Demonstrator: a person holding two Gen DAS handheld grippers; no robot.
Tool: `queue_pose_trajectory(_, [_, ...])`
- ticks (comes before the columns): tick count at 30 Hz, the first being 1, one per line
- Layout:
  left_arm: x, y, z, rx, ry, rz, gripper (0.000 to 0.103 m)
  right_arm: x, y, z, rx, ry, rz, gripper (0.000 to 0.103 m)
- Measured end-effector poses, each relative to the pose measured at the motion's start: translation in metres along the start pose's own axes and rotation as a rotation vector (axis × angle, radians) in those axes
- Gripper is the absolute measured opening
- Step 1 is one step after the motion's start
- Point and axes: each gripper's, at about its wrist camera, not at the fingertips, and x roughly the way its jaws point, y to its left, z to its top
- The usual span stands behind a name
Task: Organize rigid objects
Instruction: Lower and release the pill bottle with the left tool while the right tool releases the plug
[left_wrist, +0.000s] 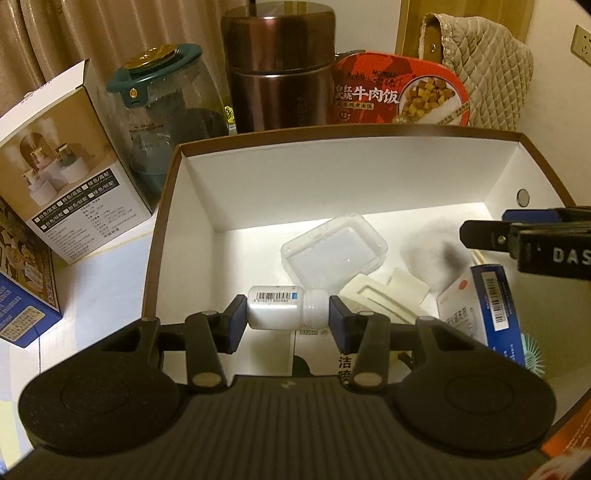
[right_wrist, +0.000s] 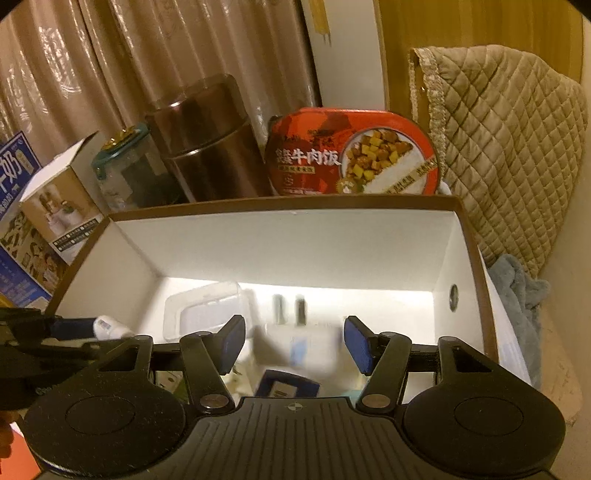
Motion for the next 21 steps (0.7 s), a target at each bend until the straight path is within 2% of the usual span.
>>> queue_pose_trajectory(5, [0.002,0.002,0.000,0.000,-0.001,-0.003,0.043,-0.003,0.002,-0.008,-0.012,0.014,-0.002,0.066])
queue_pose_trajectory(7, [0.001,0.000,0.000,0.011,-0.015,0.021,0.044,-0.005,0.001,-0.012,-0.012,0.026,0.000,0.066])
queue_pose_trajectory(8, [0.000,0.000,0.000,0.014,-0.018,0.031,0.045,-0.006,0.001,-0.014,-0.012,0.029,0.003,0.066])
queue_pose_trajectory(10, [-0.001,0.000,0.001,0.011,-0.023,0.031,0.055,-0.009,0.001,-0.017,-0.009,0.035,0.005,0.066])
queue_pose_trajectory(15, [-0.009,-0.001,0.002,0.016,-0.044,0.028,0.062,-0.018,0.003,-0.023,-0.017,0.040,0.013,0.068])
queue_pose_trajectory(21, [-0.017,-0.002,-0.001,0.010,-0.046,0.020,0.062,-0.026,0.006,-0.029,-0.013,0.046,0.024,0.069])
